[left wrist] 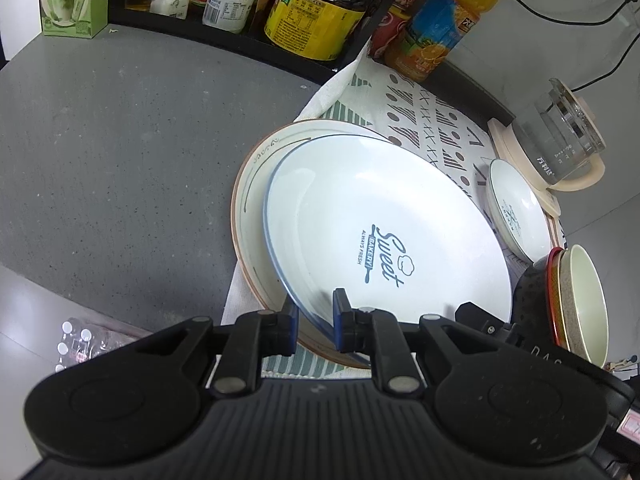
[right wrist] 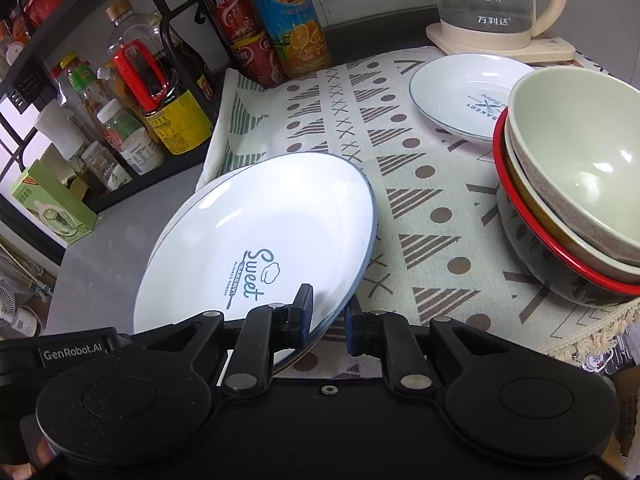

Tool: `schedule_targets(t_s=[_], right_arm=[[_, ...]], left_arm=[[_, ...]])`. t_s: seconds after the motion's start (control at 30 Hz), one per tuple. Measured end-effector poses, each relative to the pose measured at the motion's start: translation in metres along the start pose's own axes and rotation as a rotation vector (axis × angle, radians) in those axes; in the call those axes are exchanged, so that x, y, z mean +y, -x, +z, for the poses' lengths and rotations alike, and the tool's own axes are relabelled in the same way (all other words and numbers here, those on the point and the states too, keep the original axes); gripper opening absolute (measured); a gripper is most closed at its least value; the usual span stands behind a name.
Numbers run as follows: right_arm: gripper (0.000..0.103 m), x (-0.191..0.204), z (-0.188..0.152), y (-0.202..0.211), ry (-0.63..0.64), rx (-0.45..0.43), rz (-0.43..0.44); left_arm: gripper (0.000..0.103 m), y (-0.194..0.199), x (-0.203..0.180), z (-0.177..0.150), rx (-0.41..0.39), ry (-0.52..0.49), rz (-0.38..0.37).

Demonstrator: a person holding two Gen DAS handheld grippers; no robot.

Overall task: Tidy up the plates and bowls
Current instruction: 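Lift the 'Sweet' plate with both grippers and lower it onto the flower-print plate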

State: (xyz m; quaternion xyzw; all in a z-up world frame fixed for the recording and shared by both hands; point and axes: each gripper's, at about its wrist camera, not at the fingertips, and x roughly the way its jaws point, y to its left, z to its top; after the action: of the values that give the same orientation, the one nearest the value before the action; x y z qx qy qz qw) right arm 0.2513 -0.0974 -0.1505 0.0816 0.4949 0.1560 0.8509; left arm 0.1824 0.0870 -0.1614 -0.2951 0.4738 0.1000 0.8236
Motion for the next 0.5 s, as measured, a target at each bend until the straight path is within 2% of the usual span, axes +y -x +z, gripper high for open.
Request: schedule_targets(t_s=[0.2, 0.3, 0.5], right_arm=[[0.014, 0.003, 0.003, -0.004, -0.007, 0.008, -0.016], [0.014, 0.005, 0.005, -0.006, -0.007, 0.012, -0.027], [0.012, 0.005, 0.01, -0.006, 0.006, 0.006, -0.043]], left_arm=[[0.016, -0.004, 0.003, 0.012, 0.071, 0.015, -0.008], [0.017, 0.002, 0.004, 0.018, 0.049, -0.001, 0.042], [0.02, 0.009, 0.012, 0.031, 0.002, -0.002, 0.067]])
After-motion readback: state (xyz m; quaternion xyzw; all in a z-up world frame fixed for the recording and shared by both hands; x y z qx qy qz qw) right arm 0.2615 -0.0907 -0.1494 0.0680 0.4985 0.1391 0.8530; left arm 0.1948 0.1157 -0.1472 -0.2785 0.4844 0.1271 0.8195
